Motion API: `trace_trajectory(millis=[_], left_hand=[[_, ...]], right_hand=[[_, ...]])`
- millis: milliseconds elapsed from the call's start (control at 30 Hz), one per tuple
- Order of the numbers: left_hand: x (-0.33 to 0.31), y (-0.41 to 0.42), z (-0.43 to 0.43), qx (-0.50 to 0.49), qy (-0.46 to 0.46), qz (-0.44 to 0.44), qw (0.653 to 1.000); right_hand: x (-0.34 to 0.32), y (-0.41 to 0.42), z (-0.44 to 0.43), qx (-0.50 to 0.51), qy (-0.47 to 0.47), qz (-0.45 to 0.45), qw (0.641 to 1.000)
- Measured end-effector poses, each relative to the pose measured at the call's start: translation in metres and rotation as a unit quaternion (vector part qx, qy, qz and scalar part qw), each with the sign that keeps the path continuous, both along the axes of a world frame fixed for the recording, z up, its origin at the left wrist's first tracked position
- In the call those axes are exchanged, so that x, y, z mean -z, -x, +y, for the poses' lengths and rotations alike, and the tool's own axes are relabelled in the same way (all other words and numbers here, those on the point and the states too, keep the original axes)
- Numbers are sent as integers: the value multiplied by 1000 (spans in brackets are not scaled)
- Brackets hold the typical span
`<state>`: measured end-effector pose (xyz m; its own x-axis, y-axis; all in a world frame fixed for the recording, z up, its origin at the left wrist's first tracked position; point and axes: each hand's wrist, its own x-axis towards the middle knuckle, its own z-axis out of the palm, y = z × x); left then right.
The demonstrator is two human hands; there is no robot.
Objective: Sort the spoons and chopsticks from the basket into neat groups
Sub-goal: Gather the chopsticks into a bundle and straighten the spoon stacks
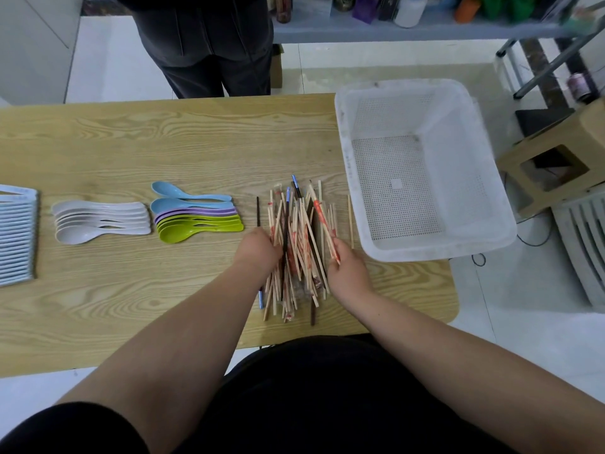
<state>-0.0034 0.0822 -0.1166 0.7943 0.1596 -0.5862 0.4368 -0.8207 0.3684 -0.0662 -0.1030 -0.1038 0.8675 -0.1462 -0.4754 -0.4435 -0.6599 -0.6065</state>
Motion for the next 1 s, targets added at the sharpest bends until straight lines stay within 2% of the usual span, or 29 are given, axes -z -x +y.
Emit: trace_trajectory(millis=[400,467,533,600,700,767,800,833,900,1000], left_hand=[[-6,-6,-2,50,-31,21,998],[-4,-3,3,20,2,7,1000],[-1,2,9,-44,78,-9,996],[-2,9,14,-172,203,-8,964],[-12,22,17,-319,372,-7,872],[-22,29,15,-359,479,8,801],[-26,33,13,-355,519,18,777],[-28,37,10,-339,541,23,770],[-30,44,5,-320,517,11,794],[-25,47,8,-342,391,-40,853]], right_hand=[[-4,6,6,-17,-18,-1,1000],[-6,7,7,-1,-31,1,1000],[-11,6,9,20,-60,-2,998],[-16,6,14,33,-102,-10,994],[-24,4,27,30,-145,0,989],[-29,4,40,-8,-145,-7,989],[-31,5,47,-40,-130,-23,990],[-32,6,54,-77,-109,-43,990],[-32,10,67,-147,-76,-76,983],[-27,12,74,-188,-55,-83,977]])
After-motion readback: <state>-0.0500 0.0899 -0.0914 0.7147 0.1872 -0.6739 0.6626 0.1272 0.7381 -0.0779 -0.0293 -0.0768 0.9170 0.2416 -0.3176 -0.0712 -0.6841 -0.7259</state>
